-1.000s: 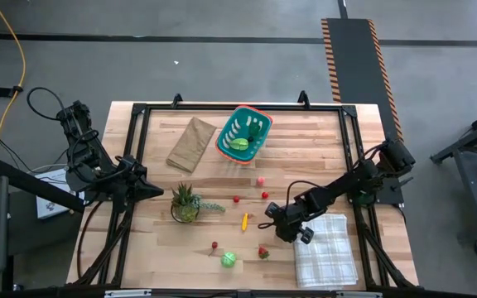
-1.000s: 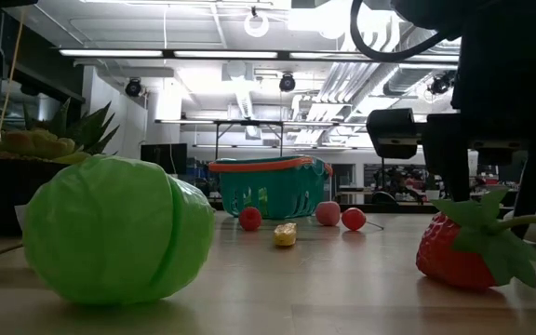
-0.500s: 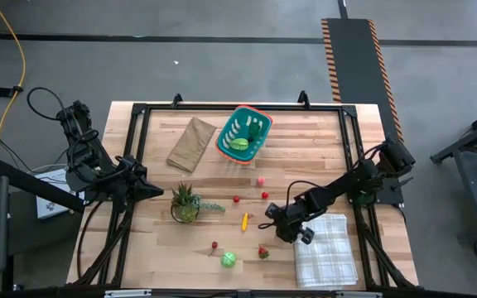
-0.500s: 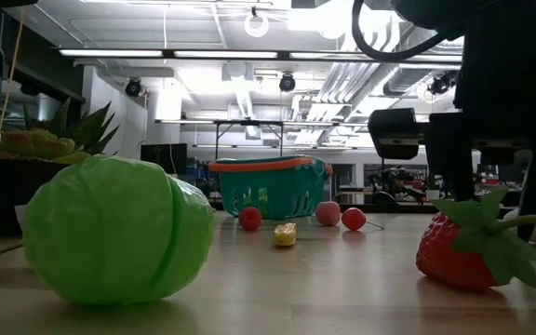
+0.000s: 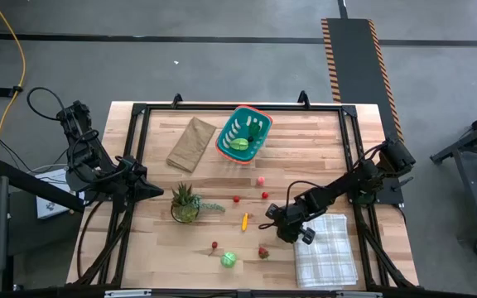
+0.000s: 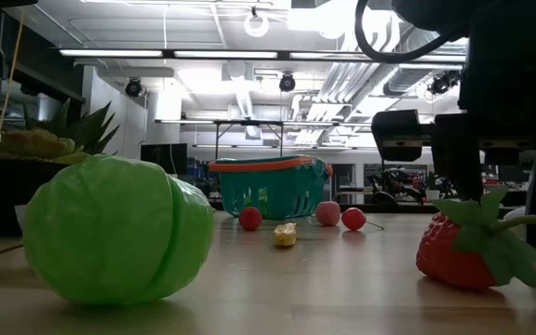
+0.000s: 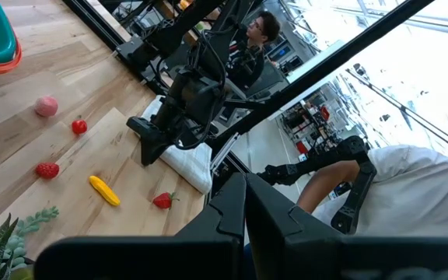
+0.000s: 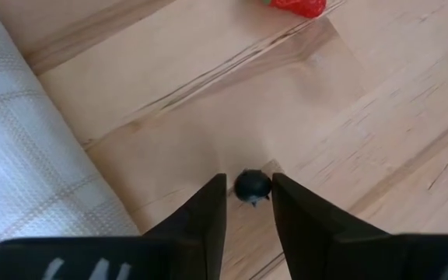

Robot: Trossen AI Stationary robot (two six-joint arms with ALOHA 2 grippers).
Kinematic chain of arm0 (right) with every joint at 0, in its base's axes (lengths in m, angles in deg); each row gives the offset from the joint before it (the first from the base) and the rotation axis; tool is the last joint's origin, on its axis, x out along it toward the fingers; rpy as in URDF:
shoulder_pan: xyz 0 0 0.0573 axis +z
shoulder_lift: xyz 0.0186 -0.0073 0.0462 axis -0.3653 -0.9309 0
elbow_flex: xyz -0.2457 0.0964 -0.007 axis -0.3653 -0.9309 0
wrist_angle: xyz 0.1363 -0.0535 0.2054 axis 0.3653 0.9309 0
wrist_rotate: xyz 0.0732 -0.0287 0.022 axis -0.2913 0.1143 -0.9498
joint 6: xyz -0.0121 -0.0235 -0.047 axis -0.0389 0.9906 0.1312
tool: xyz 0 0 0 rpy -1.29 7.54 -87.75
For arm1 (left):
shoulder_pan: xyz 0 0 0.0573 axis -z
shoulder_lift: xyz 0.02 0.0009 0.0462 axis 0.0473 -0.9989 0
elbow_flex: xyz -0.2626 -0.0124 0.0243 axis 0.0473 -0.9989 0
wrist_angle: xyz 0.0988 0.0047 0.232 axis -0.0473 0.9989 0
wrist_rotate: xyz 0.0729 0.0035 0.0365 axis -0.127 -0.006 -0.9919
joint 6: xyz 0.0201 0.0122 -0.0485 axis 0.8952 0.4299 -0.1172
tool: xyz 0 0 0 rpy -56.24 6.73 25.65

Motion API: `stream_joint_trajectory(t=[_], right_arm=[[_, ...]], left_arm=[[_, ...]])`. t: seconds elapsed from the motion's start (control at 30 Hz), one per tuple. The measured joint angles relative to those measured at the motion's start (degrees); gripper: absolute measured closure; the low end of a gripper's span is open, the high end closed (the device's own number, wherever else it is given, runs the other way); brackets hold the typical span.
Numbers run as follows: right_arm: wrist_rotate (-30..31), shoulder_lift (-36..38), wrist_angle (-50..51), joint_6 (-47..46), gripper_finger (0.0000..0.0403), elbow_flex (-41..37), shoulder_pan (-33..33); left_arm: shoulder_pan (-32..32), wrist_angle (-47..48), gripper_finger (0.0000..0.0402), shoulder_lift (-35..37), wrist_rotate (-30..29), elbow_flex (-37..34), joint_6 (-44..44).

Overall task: Pick and placing Produce into tupperware
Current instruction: Put the black cherry in the green basket

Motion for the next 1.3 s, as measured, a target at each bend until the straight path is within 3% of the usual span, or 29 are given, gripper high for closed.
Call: stream_joint_trajectory(t=[1.03,1.3], right_arm=[[0.1,0.2,0.2,-0.6,0.0347,0.0,0.0],[0.9,4.2,2.4,-1.1,0.0347,0.0,0.0]], left_arm=[[0.0,0.0,0.0401,0.0,0.0,0.0,0.0],[0.0,0.0,0.0401,0.0,0.0,0.0,0.0]])
